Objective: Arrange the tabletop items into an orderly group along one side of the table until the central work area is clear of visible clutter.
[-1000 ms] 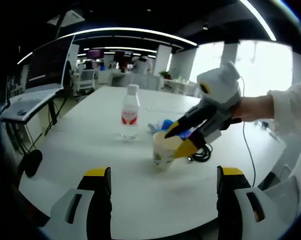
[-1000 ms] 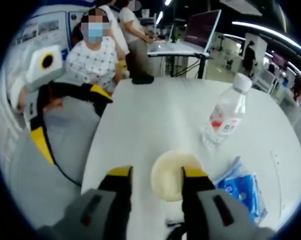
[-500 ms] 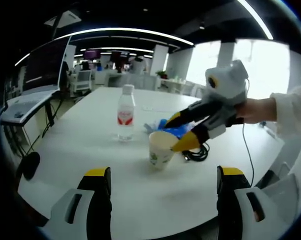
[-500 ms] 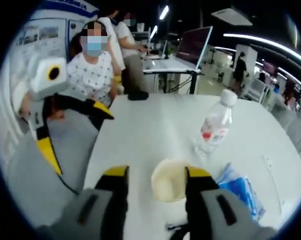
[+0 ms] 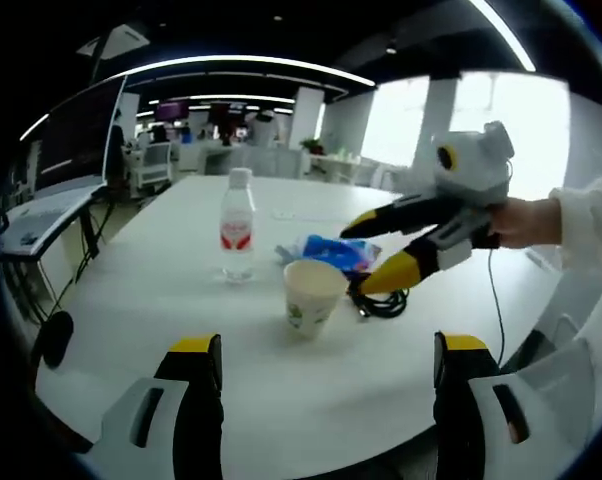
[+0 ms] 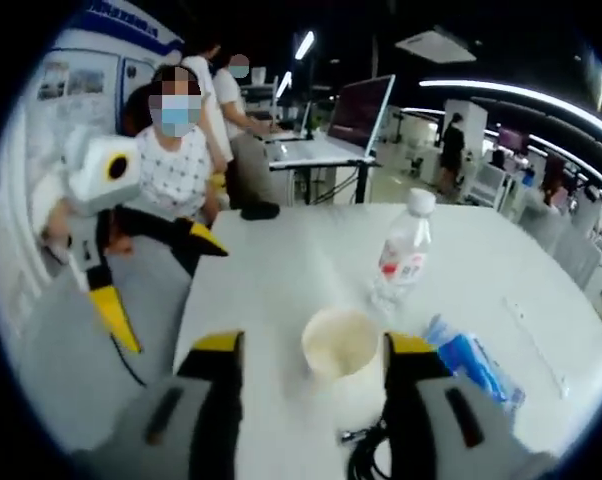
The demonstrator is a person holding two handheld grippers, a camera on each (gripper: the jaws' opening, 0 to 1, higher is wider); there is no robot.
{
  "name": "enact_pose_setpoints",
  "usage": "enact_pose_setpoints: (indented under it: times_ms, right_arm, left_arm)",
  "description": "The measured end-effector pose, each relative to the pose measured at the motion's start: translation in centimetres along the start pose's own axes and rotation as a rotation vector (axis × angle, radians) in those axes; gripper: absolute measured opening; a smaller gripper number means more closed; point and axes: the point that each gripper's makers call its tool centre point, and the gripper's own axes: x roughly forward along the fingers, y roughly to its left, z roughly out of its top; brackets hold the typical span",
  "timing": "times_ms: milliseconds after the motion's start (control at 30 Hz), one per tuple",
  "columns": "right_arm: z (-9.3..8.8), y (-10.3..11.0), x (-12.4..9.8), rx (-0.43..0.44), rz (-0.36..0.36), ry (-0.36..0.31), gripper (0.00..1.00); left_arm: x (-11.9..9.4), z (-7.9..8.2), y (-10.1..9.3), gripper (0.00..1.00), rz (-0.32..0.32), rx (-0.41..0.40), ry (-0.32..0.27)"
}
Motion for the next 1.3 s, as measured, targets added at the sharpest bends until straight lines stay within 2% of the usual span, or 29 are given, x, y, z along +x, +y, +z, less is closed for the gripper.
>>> enact_pose_setpoints:
  times_ms: [267,500,733,1100,1300]
  right_arm:
    - [-0.1,-0.5,-2.4,0.085,-0.093,-0.067,0.57]
    - [0.2,-0.9,-4.6,0.195,-0.153,-0.149,0.57]
    - [-0.4,-1.2,-5.4,0.212,-0.177,-0.141,0.57]
    - [-0.7,-1.0,-5.3,0.22,-0.185,-0.135,0.57]
    - [-0.8,-1.0,-6.7,0.25,-0.222,-0.156,0.59]
  left_arm:
    - [0.0,-0.1,-0.5,0.84,-0.022,0.011,0.002]
    - [0.0,-0.3,-0.9,0.84,-0.043,0.019,0.009]
    - [0.1,-0.4,-1.3,0.84,-0.057,0.027,0.019]
    - [0.1,-0.3,-1.3,0.84,-0.056,0.028,0.02]
    - [0.2,1.2,-0.5,0.84,-0.07,0.057,0.007]
